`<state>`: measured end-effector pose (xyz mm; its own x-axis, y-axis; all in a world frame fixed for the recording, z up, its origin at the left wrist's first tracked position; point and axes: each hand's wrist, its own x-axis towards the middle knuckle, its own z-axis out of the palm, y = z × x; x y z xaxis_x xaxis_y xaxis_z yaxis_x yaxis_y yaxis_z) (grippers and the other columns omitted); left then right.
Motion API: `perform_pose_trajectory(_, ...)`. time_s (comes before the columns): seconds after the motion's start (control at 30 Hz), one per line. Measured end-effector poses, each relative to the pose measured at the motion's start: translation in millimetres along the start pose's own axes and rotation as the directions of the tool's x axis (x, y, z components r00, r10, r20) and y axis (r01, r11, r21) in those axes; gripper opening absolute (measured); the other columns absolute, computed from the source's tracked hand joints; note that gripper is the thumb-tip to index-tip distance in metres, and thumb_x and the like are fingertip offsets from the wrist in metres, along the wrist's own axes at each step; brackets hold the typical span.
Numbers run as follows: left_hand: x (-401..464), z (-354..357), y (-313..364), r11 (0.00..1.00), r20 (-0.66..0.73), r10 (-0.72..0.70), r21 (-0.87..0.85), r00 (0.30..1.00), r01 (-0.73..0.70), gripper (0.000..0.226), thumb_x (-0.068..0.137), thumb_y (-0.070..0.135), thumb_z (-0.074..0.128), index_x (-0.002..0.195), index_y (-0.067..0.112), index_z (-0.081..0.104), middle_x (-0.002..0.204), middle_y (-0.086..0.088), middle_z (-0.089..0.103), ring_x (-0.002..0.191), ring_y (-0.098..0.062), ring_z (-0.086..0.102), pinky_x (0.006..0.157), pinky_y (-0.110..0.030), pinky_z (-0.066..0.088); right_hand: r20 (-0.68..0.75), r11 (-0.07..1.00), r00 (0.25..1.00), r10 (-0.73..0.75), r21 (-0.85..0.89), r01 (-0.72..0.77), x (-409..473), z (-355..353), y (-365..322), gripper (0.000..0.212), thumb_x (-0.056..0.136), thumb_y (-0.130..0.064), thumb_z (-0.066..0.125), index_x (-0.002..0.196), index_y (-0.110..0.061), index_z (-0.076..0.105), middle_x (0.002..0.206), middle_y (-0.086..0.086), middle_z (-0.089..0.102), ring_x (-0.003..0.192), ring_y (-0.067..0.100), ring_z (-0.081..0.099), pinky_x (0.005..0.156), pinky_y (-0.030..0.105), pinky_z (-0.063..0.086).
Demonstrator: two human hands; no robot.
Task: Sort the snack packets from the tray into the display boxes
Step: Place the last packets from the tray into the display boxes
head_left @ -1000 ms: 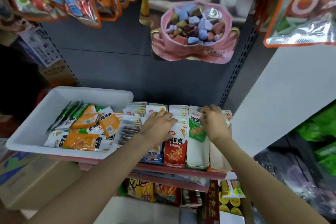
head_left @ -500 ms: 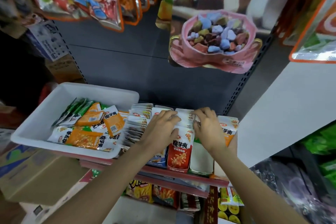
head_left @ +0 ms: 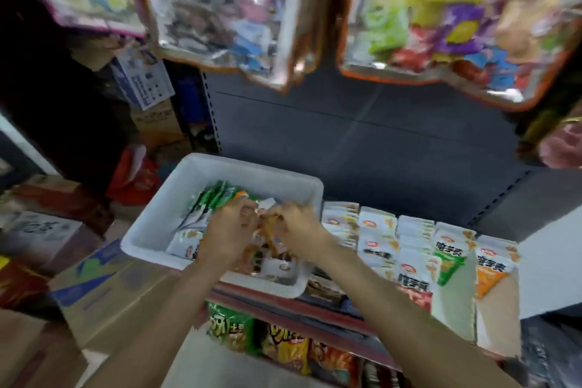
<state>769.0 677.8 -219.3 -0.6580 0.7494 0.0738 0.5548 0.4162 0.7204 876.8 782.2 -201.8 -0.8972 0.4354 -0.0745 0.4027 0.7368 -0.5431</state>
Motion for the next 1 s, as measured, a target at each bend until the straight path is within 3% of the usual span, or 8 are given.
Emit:
perform_pose_trajectory(0.13, 26.3, -29.1, -56.4, 0.986, -0.016, -0.104, 0.129, 0.994, 0.105, 0.024, 0.092, 0.007, 0.052, 0.114, 0.005, 0.061, 0.107, -0.015, 0.065, 0.101, -0.032, 0.058, 0.084, -0.035, 0.044, 0.062, 0.999, 0.997, 0.044, -0.007, -0.044, 47.0, 46.1, -32.0, 0.043, 0.093, -0.006, 0.049, 0.135, -0.006, 0.047, 0.136, 0.015, 0.048, 0.123, 0.027, 0.046, 0.099, 0.031, 0.038)
perform_pose_trajectory(0.27, 54.7, -38.7, -123.8, 0.925, 0.111, -0.239, 0.328, 0.965, 0.192, 0.018, 0.092, 0.007, 0.051, 0.108, -0.001, 0.055, 0.104, -0.022, 0.061, 0.093, -0.035, 0.057, 0.076, -0.039, 0.044, 0.169, 0.987, 0.974, 0.152, -0.087, -0.138, 77.4, 84.4, -36.8, 0.058, 0.092, -0.012, 0.052, 0.145, -0.008, 0.028, 0.15, 0.013, 0.03, 0.137, 0.028, 0.03, 0.107, 0.034, 0.032)
perform_pose_trajectory(0.43, 72.9, -41.4, -163.8, 0.88, 0.285, -0.238, 0.467, 0.928, 0.083, 0.026, 0.097, 0.003, 0.039, 0.117, -0.006, 0.052, 0.116, -0.026, 0.057, 0.107, -0.04, 0.053, 0.057, -0.01, 0.04, 0.273, 0.964, 0.925, 0.265, -0.087, -0.25, 91.9, 114.0, -28.5, 0.065, 0.098, -0.018, 0.047, 0.151, -0.018, 0.01, 0.159, 0.001, 0.005, 0.143, 0.023, 0.018, 0.109, 0.024, 0.024)
perform_pose_trajectory(0.57, 69.0, -51.8, -156.7, 0.862, 0.202, -0.203, 0.501, 0.958, 0.077, 0.023, 0.09, -0.004, 0.044, 0.102, 0.004, 0.062, 0.099, -0.016, 0.064, 0.091, -0.03, 0.063, 0.069, -0.033, 0.046, 0.301, 0.928, 0.881, 0.366, -0.193, -0.319, 96.9, 122.9, -22.9, 0.07, 0.096, -0.024, 0.051, 0.152, -0.017, 0.008, 0.159, 0.002, -0.001, 0.144, 0.026, 0.017, 0.113, 0.035, 0.025)
perform_pose_trajectory(0.67, 66.7, -58.4, -151.8, 0.86, 0.123, -0.113, 0.509, 0.986, 0.035, 0.024, 0.091, -0.003, 0.043, 0.103, 0.005, 0.063, 0.095, -0.015, 0.067, 0.087, -0.03, 0.065, 0.069, -0.035, 0.05, 0.305, 0.92, 0.869, 0.389, -0.171, -0.352, 99.3, 122.7, -25.0, 0.065, 0.098, -0.023, 0.047, 0.152, -0.017, 0.011, 0.159, 0.001, 0.0, 0.144, 0.025, 0.019, 0.112, 0.033, 0.027)
perform_pose_trajectory(0.8, 64.6, -68.1, -148.3, 0.929, -0.128, 0.207, 0.338, 0.97, -0.154, 0.028, 0.071, -0.018, 0.058, 0.091, 0.0, 0.069, 0.075, -0.016, 0.067, 0.062, -0.03, 0.065, 0.051, -0.034, 0.052, 0.177, 0.937, 0.921, 0.348, -0.031, -0.348, 104.1, 116.9, -32.7, 0.07, 0.095, -0.016, 0.051, 0.151, -0.02, 0.01, 0.158, 0.006, 0.012, 0.14, 0.027, 0.028, 0.11, 0.034, 0.033)
perform_pose_trajectory(0.93, 60.2, -83.0, -124.2, 0.873, -0.047, 0.447, 0.238, 0.893, -0.425, 0.039, 0.061, -0.017, 0.065, 0.092, 0.008, 0.071, 0.081, -0.008, 0.068, 0.072, -0.026, 0.066, 0.065, -0.027, 0.05, -0.133, 0.982, 0.973, 0.187, 0.02, -0.186, 100.8, 92.1, -50.8, 0.08, 0.089, -0.008, 0.058, 0.15, -0.026, 0.011, 0.159, 0.001, 0.005, 0.137, 0.02, 0.032, 0.107, 0.035, 0.039)
perform_pose_trajectory(1.0, 60.5, -86.1, -109.0, 0.827, -0.029, 0.547, 0.17, 0.837, -0.535, 0.032, 0.069, -0.012, 0.063, 0.092, 0.007, 0.071, 0.083, -0.007, 0.069, 0.076, -0.024, 0.066, 0.072, -0.022, 0.043, -0.22, 0.996, 0.973, 0.066, -0.051, -0.079, 97.0, 77.3, -53.0, 0.065, 0.087, -0.01, 0.061, 0.145, -0.021, 0.032, 0.151, 0.006, 0.029, 0.133, 0.022, 0.037, 0.107, 0.037, 0.039)
